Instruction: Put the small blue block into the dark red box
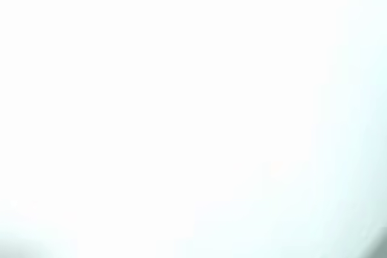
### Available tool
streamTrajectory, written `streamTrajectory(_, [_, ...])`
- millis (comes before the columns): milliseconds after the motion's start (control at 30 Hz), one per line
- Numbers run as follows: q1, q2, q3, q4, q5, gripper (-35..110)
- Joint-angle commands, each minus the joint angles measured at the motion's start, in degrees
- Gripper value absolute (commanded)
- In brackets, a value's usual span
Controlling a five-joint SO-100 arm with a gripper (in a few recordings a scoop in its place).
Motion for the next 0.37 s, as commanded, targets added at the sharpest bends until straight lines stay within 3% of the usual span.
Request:
streamTrajectory(0, [-7.0,0.5,5.4,0.0,-2.3,0])
streamTrajectory(333, [-8.3,0.5,10.0,0.9,-0.2,0])
